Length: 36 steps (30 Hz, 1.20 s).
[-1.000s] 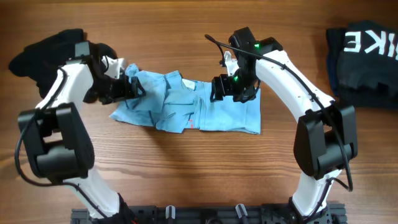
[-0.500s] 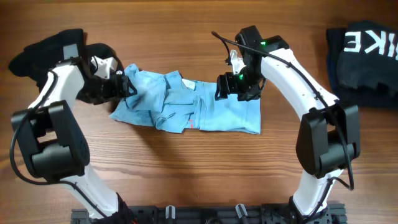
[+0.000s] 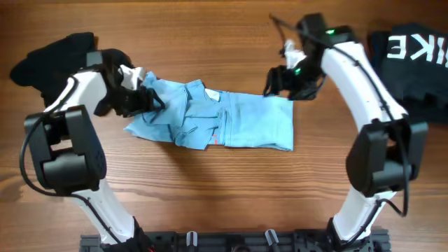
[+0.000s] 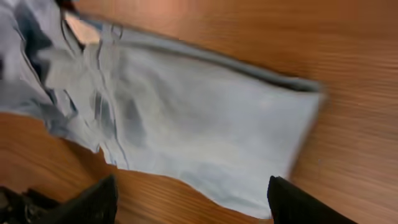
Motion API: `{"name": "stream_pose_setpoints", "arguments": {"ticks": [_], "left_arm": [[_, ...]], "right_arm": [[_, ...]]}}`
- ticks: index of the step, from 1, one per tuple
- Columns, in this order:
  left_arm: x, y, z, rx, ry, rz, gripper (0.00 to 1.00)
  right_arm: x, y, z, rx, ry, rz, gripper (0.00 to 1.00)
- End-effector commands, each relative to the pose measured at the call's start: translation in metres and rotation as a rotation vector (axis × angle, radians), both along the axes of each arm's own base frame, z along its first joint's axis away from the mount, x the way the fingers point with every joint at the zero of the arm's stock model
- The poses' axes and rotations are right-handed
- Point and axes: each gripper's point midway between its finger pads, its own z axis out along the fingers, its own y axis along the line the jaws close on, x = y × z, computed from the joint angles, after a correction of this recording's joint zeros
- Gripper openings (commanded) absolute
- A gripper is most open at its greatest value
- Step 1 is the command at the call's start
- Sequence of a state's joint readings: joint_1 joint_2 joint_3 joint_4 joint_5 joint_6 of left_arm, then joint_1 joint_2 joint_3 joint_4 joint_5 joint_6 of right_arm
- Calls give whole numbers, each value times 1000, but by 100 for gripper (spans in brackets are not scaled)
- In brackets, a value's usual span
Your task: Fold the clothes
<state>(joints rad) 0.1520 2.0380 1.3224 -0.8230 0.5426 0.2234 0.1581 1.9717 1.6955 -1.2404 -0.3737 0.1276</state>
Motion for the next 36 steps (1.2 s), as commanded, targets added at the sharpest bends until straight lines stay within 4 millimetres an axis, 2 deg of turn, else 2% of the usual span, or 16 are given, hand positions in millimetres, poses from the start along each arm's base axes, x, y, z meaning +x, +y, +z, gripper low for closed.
{"name": "stream_pose_setpoints", "arguments": {"ticks": [1, 2, 3, 6, 9, 15, 18, 20, 25, 29, 30, 32, 36], "left_arm": [[-10, -27, -6, -53, 32, -59, 34], [-11, -31, -6, -52, 33, -68, 14], [-11, -33, -6, -52, 34, -72, 4], [-10, -29, -5, -54, 52, -29, 4], [-12, -11, 3, -55, 70, 38, 4], [-13, 37, 46, -17, 5, 160, 4], [-15, 48, 61, -11, -24, 191, 4], [-17, 47, 67, -10, -29, 189, 4], [-21, 24, 72, -17, -6, 154, 4], [-14, -17, 85, -23, -14, 98, 4], [-7, -38, 99, -27, -40, 66, 4], [0, -68, 120, -35, -87, 21, 4], [5, -106, 141, -25, -145, -54, 4]], "right_arm": [[9, -24, 46, 19, -132, -20, 79], [10, -33, 51, 19, -143, -40, 79], [10, -40, 54, 18, -148, -57, 79], [6, -56, 56, 12, -133, -80, 79], [4, -57, 54, 11, -122, -80, 79], [4, -56, 54, 12, -122, -79, 79], [4, -55, 54, 12, -121, -81, 79], [4, -55, 54, 13, -121, -81, 79], [2, -55, 52, 12, -114, -81, 79], [-2, -53, 50, 11, -95, -75, 79], [-4, -53, 46, 10, -85, -75, 79], [-7, -53, 42, 9, -72, -75, 79], [-7, -53, 42, 9, -72, -75, 79]]}}
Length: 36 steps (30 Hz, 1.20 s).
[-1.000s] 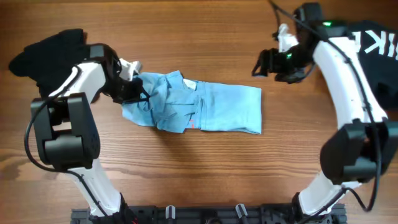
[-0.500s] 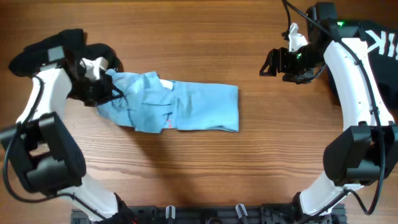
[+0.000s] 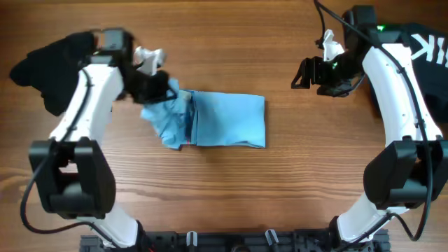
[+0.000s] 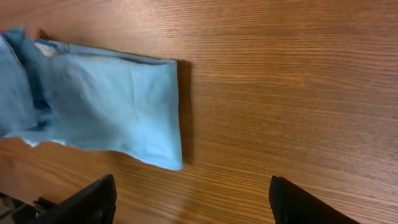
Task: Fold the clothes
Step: 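Fold the left end rightward over the bundle with the left gripper, then retract the left gripper and grasp the folded bundle with the right gripper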
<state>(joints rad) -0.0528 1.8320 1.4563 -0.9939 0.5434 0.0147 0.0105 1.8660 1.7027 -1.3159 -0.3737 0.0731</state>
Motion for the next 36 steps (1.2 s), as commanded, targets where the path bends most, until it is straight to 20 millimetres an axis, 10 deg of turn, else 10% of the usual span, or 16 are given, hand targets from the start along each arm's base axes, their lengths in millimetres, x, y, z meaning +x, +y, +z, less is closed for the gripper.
{"name": "stream_pose_setpoints", "arguments": {"ticks": [1, 25, 26, 29, 31, 36], "left_arm": [[7, -39, 40, 1, -98, -46, 4], [-30, -176, 34, 118, -245, -302, 4], [-34, -183, 34, 113, -253, -319, 10], [-49, -207, 37, 101, -279, -379, 75], [-50, -207, 34, 141, -296, -376, 100], [-38, -195, 34, 153, -271, -277, 100]], "right_arm": [[-3, 3, 3, 7, -14, 23, 80], [-6, 3, 3, 6, -1, 25, 80], [-6, 3, 3, 6, -1, 25, 80], [-6, 3, 3, 6, -1, 25, 80], [-6, 3, 3, 6, -2, 25, 80], [-5, 3, 3, 7, -8, 24, 81]]}}
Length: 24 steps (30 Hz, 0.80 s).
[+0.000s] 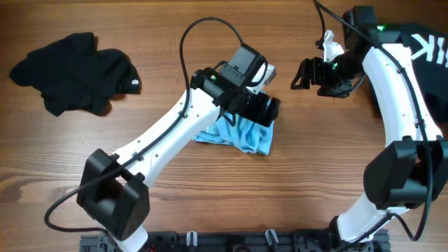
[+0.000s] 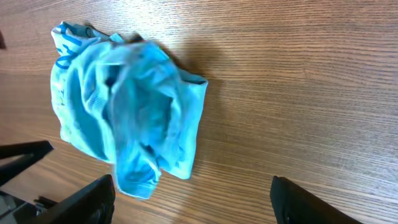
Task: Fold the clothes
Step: 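Retract the left gripper and grasp the folded bundle with the right gripper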
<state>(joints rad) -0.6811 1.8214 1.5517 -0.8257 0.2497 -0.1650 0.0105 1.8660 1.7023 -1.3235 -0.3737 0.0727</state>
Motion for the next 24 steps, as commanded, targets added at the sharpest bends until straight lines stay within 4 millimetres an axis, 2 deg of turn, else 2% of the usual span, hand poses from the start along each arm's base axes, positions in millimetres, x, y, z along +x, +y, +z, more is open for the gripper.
{"name": "stream_pose_setpoints", "arguments": {"ticks": [1, 4, 7, 11, 14, 16, 19, 21, 24], "left_arm": [[22, 14, 5, -1, -10, 111, 100], [39, 31, 14, -20, -15, 186, 100], [67, 70, 41, -72, -45, 331, 100], [93, 136, 73, -113, -102, 494, 100], [102, 179, 79, -125, -90, 629, 100], [105, 205, 75, -108, -69, 689, 100], [104, 219, 71, -96, -52, 721, 100], [104, 221, 71, -93, -52, 722, 100], [104, 221, 71, -93, -52, 722, 100]], "right_arm": [[-3, 3, 3, 7, -16, 24, 81], [-3, 3, 3, 7, -16, 24, 81], [-3, 10, 6, 43, -16, 32, 80], [-9, 37, 4, 36, -1, 70, 77], [-16, 55, -13, -102, 34, 5, 73], [-30, 79, -30, -151, 59, 8, 71], [-50, 102, -55, -180, 103, -13, 64], [-59, 116, -70, -179, 109, -14, 59], [-65, 127, -83, -184, 98, -4, 56]]}}
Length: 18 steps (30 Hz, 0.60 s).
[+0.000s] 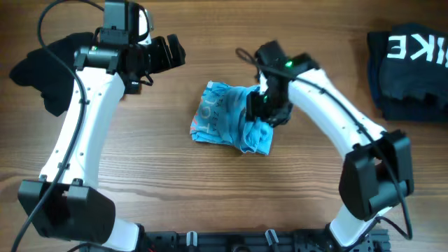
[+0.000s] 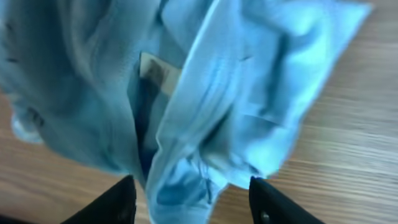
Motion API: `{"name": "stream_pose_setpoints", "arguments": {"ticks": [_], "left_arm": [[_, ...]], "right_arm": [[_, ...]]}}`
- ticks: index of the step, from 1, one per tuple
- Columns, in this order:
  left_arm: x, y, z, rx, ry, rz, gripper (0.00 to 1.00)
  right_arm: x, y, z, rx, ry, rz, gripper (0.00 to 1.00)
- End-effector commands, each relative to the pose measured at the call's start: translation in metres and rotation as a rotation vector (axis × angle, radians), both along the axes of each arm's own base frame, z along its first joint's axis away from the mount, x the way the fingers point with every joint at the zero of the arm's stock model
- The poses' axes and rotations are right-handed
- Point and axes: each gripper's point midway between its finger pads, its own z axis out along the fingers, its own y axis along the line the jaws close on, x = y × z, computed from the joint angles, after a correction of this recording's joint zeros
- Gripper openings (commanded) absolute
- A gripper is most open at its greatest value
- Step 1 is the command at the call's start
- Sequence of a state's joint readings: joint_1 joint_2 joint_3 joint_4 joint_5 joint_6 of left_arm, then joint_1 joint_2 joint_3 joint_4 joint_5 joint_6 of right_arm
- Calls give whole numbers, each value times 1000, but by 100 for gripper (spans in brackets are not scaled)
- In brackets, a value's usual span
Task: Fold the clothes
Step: 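Retract the left gripper and grasp the folded bundle with the right gripper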
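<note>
A light blue garment (image 1: 227, 119) lies bunched in a crumpled bundle at the middle of the table. My right gripper (image 1: 264, 110) is down at the bundle's right edge. In the right wrist view the blue cloth (image 2: 205, 93) fills the frame and my right gripper (image 2: 193, 205) stands open, with a fold of cloth lying between its two black fingers (image 2: 106, 202). My left gripper (image 1: 171, 52) is at the upper left, well apart from the garment, open and holding nothing.
A black garment (image 1: 38, 66) lies heaped at the far left, partly behind the left arm. A folded black shirt with white letters (image 1: 409, 63) sits at the top right corner. Bare wood surrounds the blue bundle.
My left arm was stretched over the blue garment at the centre and is now back at the upper left without cloth. My right gripper has come from the upper right down onto the bundle's right edge.
The blue garment first lay spread long, a gripper at each end. Then it was shorter, my left gripper holding its left end, the right drawn back. Then the left arm was over it with the cloth bunched. Now the left is away and the right is at the bundle.
</note>
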<state>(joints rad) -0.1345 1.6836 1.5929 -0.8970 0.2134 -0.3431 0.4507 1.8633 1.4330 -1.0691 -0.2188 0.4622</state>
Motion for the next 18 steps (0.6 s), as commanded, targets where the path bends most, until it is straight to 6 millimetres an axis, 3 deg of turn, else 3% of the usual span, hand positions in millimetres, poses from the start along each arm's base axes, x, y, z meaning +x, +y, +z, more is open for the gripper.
{"name": "stream_pose_setpoints", "arguments": {"ticks": [1, 8, 15, 18], "left_arm": [[1, 1, 8, -8, -16, 8, 100], [-1, 1, 6, -5, -8, 5, 100], [-3, 3, 5, 8, 1, 9, 100], [-3, 3, 5, 8, 2, 9, 100]], "right_arm": [[-5, 4, -12, -48, -13, -51, 56], [18, -5, -20, -127, -112, -84, 45], [25, -11, -42, -188, -110, -84, 44], [25, -23, -48, -244, -101, -92, 28]]}}
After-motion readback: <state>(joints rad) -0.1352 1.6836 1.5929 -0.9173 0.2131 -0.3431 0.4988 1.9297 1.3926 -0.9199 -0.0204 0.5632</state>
